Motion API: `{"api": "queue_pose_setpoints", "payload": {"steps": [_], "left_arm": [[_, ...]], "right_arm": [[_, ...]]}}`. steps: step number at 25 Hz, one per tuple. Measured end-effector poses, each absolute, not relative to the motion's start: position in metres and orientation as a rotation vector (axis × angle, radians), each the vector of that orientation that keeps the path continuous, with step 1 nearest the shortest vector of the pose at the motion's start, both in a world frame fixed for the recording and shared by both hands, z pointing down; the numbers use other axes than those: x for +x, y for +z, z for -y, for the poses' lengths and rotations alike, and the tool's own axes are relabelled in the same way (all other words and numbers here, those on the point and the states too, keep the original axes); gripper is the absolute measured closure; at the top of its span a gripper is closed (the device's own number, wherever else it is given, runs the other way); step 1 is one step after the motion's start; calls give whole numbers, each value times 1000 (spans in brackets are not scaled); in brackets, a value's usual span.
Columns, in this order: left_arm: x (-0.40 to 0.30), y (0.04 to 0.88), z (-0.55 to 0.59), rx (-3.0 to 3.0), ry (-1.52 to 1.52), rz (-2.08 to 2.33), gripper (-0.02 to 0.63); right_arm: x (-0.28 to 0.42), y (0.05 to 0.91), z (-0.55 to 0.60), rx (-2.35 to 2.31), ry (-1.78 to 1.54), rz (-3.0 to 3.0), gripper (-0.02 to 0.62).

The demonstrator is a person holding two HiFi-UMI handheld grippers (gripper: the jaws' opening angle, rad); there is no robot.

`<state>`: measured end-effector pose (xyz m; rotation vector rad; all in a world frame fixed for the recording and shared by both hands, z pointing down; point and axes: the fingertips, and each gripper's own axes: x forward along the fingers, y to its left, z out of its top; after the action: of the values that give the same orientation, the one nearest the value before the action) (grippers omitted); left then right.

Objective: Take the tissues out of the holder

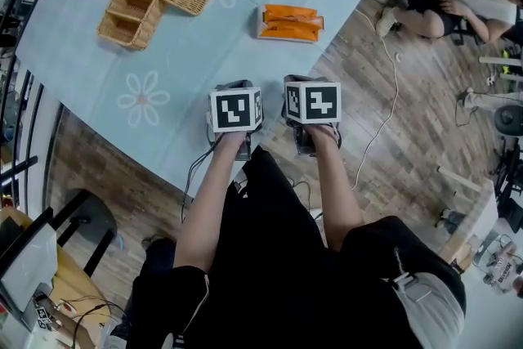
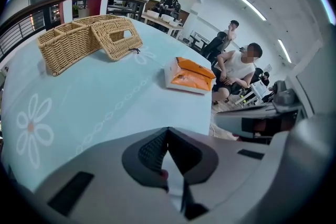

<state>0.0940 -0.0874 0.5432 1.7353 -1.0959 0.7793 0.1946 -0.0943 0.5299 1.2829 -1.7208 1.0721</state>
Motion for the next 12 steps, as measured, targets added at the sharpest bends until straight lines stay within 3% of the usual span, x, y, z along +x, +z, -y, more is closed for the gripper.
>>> {"api": "queue_pose_setpoints", "payload": {"steps": [12], "left_arm": [[86, 534, 86, 1728, 786, 1115, 595]], "right_arm": [[204, 527, 90, 1319, 1090, 1720, 583]]}}
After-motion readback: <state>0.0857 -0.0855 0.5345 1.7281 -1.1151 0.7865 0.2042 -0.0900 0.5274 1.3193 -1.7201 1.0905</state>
